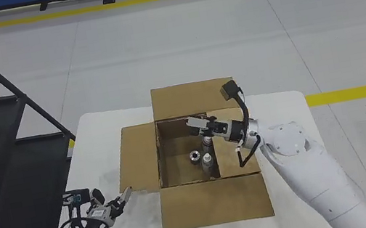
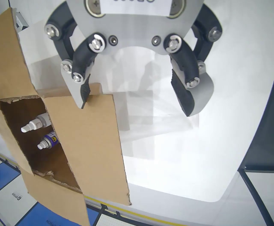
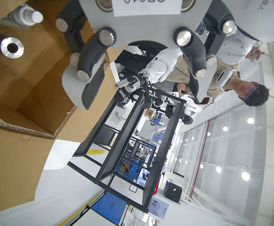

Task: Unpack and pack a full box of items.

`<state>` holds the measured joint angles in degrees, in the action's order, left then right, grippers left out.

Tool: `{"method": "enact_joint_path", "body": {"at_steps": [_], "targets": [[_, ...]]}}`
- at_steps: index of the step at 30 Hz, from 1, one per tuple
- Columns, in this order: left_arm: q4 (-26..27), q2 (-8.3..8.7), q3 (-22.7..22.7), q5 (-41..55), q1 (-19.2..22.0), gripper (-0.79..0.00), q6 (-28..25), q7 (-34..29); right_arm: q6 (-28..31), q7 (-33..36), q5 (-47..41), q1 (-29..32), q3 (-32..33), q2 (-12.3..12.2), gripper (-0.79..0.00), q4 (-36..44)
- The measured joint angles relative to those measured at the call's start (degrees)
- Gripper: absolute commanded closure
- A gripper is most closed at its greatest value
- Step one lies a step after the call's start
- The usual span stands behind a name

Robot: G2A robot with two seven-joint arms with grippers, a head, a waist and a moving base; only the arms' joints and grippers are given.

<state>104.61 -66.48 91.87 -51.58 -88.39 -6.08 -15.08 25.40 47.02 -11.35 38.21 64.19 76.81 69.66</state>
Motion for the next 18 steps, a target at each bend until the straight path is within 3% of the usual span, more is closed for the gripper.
{"method": "enact_joint_path", "body": {"at_steps": [6, 18], "targets": [[5.8, 0.0, 1.2, -0.7, -2.3, -0.785, 0.0, 2.1, -1.0, 0.6, 0.9, 4.8, 4.0, -1.4, -0.785, 6.2], [19.1, -0.11, 3.1, -1.6, -4.9, -0.785, 1.4, 3.3, -0.7, 2.3, 0.9, 8.4, 8.7, -3.0, -0.785, 9.1]]}}
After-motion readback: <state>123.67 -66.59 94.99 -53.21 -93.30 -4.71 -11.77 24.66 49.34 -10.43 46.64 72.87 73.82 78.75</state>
